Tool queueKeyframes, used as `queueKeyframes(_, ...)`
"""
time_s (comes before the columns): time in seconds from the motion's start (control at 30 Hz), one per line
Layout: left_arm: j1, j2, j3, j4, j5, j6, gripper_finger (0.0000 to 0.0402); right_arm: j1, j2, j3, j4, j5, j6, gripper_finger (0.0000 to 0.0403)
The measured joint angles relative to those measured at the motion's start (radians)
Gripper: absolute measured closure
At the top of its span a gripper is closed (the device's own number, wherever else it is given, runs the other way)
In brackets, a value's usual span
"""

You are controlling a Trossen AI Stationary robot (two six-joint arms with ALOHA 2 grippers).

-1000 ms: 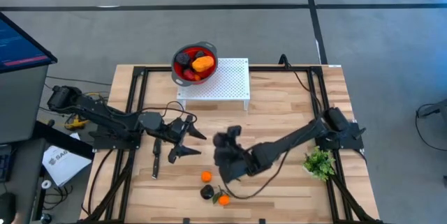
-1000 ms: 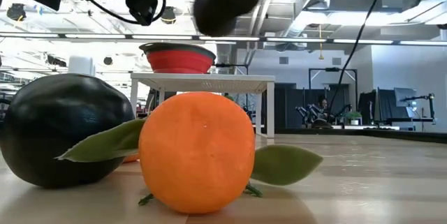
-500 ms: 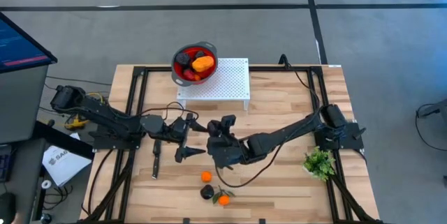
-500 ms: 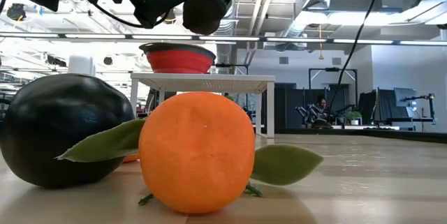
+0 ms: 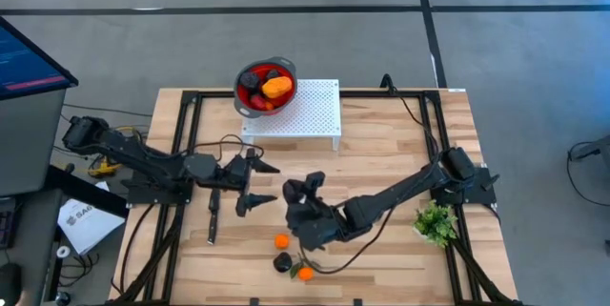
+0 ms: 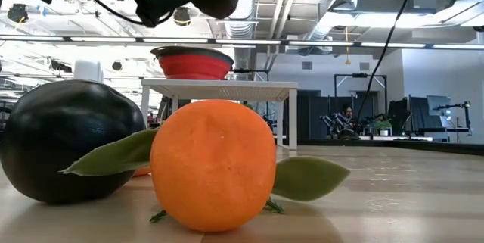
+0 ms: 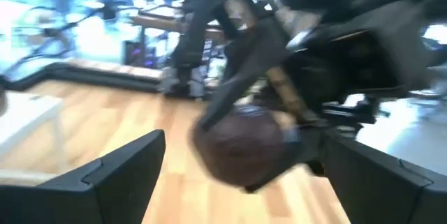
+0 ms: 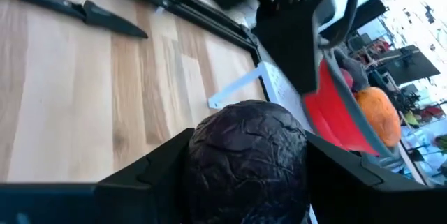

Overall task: Pick & Place Fruit
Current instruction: Put the plum into the basket

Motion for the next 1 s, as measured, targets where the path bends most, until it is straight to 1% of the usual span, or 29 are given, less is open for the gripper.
queueKeyframes(0.07,0.002,0.014,0.000,0.018,-0.014,0.009,0.0034,0.000,0.000,0.000,0.038,0.000,-0.029,0.0176)
queueKeyframes(0.2,0.008,0.061,-0.001,0.051,-0.009,0.019,0.0034,-0.012,0.000,0.000,0.083,-0.001,-0.072,0.0175)
queueKeyframes(0.33,0.007,0.118,-0.002,0.138,-0.001,0.030,0.0034,-0.020,0.000,-0.002,0.107,-0.021,-0.113,0.0175)
queueKeyframes(0.47,0.010,0.158,-0.001,0.234,0.000,0.033,0.0033,-0.021,-0.001,-0.002,0.124,-0.040,-0.115,0.0175)
queueKeyframes(0.6,0.025,0.190,0.000,0.247,0.004,0.022,0.0034,-0.023,-0.001,-0.002,0.131,-0.043,-0.124,0.0175)
queueKeyframes(0.77,0.040,0.226,0.001,0.278,0.047,-0.005,0.0036,-0.032,-0.001,-0.002,0.131,-0.050,-0.126,0.0174)
queueKeyframes(0.87,0.040,0.227,0.001,0.292,0.052,-0.005,0.0049,-0.033,-0.001,-0.002,0.138,-0.050,-0.125,0.0173)
queueKeyframes(1.0,0.040,0.227,0.001,0.293,0.056,-0.004,0.0088,-0.039,-0.001,-0.002,0.135,-0.050,-0.123,0.0172)
